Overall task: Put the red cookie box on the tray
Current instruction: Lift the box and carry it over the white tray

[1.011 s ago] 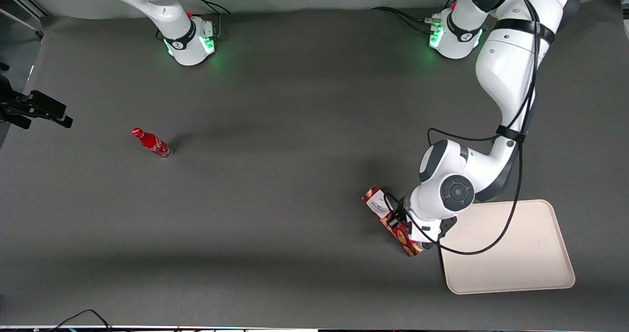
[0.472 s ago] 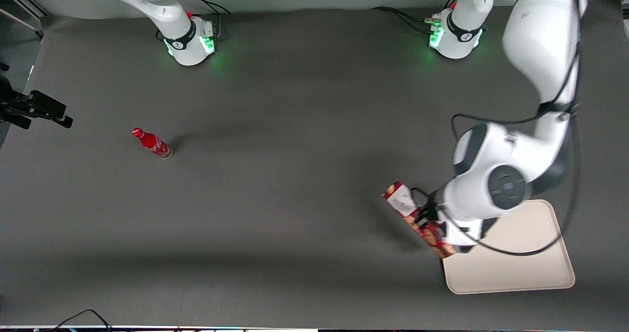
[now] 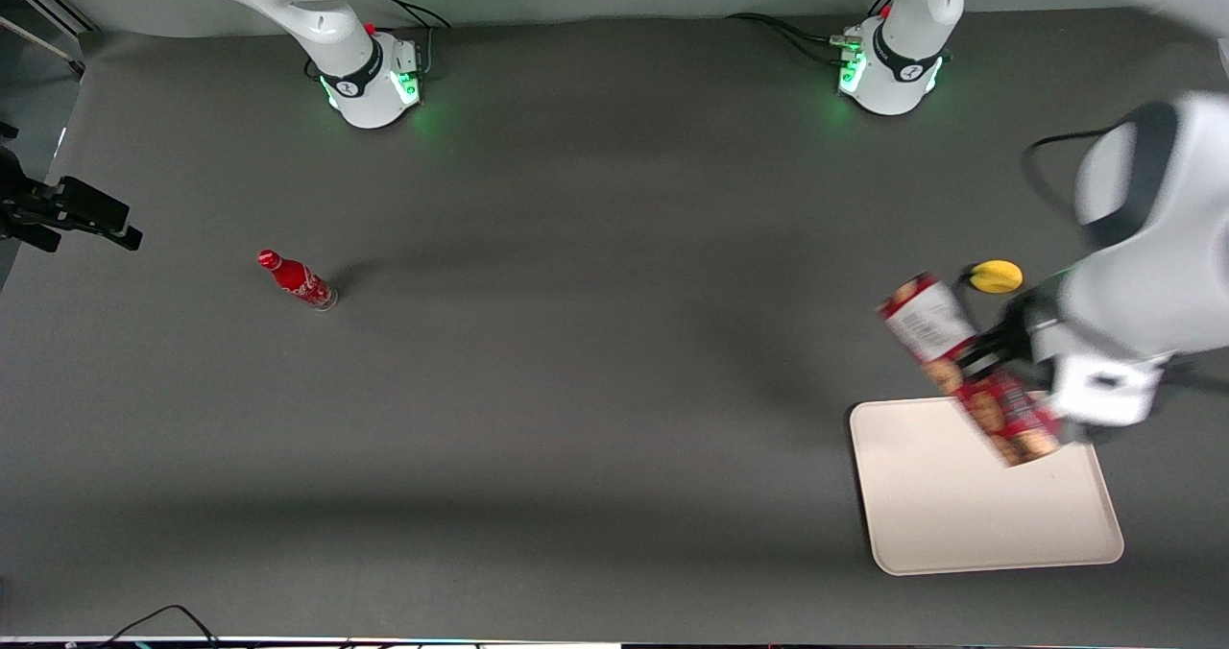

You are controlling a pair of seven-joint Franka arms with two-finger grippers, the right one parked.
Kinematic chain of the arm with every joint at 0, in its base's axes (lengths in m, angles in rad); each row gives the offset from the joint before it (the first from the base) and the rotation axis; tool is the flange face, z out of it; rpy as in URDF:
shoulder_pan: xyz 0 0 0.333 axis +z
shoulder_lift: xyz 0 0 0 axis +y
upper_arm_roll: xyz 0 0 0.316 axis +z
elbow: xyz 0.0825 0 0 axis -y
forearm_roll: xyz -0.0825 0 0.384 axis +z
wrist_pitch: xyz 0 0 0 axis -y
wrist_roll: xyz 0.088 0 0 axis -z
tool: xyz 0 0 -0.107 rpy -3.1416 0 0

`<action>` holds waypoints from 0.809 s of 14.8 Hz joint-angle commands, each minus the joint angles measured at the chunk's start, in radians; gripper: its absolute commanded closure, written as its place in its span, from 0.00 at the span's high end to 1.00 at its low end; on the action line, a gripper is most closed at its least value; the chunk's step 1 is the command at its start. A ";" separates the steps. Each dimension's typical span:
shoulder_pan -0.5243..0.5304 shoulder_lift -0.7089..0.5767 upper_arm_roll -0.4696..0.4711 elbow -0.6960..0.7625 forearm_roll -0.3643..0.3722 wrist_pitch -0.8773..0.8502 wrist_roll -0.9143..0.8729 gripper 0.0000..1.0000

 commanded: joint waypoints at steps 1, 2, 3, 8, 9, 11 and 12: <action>-0.005 -0.004 0.161 0.112 -0.005 -0.125 0.344 0.00; -0.005 -0.004 0.222 0.114 -0.005 -0.123 0.445 0.00; -0.002 -0.001 0.288 0.115 -0.009 -0.110 0.537 0.00; 0.031 0.139 0.413 0.101 -0.054 0.069 0.771 0.00; 0.037 0.178 0.413 0.098 -0.061 0.107 0.776 0.00; 0.047 0.257 0.413 0.088 -0.106 0.167 0.785 0.00; 0.048 0.287 0.413 0.068 -0.120 0.205 0.796 0.00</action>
